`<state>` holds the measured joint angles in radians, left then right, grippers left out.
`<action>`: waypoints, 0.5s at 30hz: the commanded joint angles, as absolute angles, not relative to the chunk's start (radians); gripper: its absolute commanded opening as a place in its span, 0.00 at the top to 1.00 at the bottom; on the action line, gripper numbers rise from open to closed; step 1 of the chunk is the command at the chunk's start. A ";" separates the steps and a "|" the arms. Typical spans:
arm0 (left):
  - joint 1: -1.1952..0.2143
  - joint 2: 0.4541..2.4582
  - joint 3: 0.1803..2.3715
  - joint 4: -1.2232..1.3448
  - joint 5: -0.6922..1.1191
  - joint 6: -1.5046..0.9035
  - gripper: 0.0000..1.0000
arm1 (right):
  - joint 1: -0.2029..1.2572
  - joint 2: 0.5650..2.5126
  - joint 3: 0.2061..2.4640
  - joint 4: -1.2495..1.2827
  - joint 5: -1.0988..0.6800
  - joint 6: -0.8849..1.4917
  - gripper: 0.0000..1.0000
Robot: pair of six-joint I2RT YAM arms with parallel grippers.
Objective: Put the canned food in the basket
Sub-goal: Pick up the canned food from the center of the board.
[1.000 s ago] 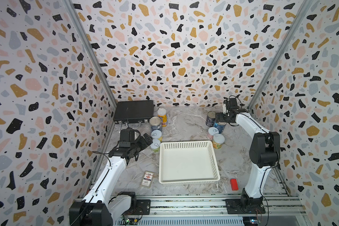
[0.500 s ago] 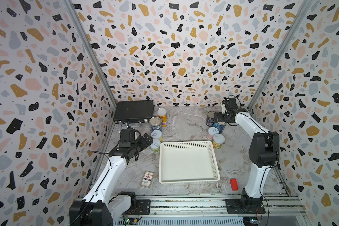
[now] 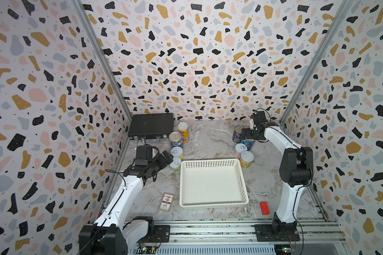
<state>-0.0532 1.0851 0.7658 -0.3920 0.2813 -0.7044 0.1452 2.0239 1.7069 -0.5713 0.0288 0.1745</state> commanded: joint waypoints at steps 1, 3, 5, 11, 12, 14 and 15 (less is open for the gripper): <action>-0.048 1.089 0.793 -0.368 0.297 -0.713 0.00 | 0.147 2.027 1.752 -0.605 0.025 0.181 0.01; -0.048 1.089 0.793 -0.368 0.296 -0.713 0.00 | 0.146 2.030 1.758 -0.608 0.020 0.176 0.04; -0.048 1.090 0.793 -0.368 0.295 -0.713 0.00 | 0.146 2.033 1.765 -0.610 0.010 0.175 0.11; -0.048 1.091 0.792 -0.364 0.298 -0.713 0.01 | 0.146 2.057 1.803 -0.638 -0.005 0.175 0.25; -0.048 1.092 0.793 -0.365 0.298 -0.713 0.00 | 0.146 2.058 1.810 -0.642 -0.002 0.176 0.28; -0.048 1.092 0.793 -0.364 0.298 -0.713 0.01 | 0.146 2.049 1.819 -0.653 0.004 0.183 0.35; -0.048 1.092 0.793 -0.364 0.298 -0.714 0.00 | 0.146 2.040 1.818 -0.654 0.005 0.189 0.40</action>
<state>-0.0532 1.0874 0.7658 -0.3916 0.2890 -0.7116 0.1452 2.0644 1.7699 -0.6327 0.0071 0.1761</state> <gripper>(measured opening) 0.996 0.881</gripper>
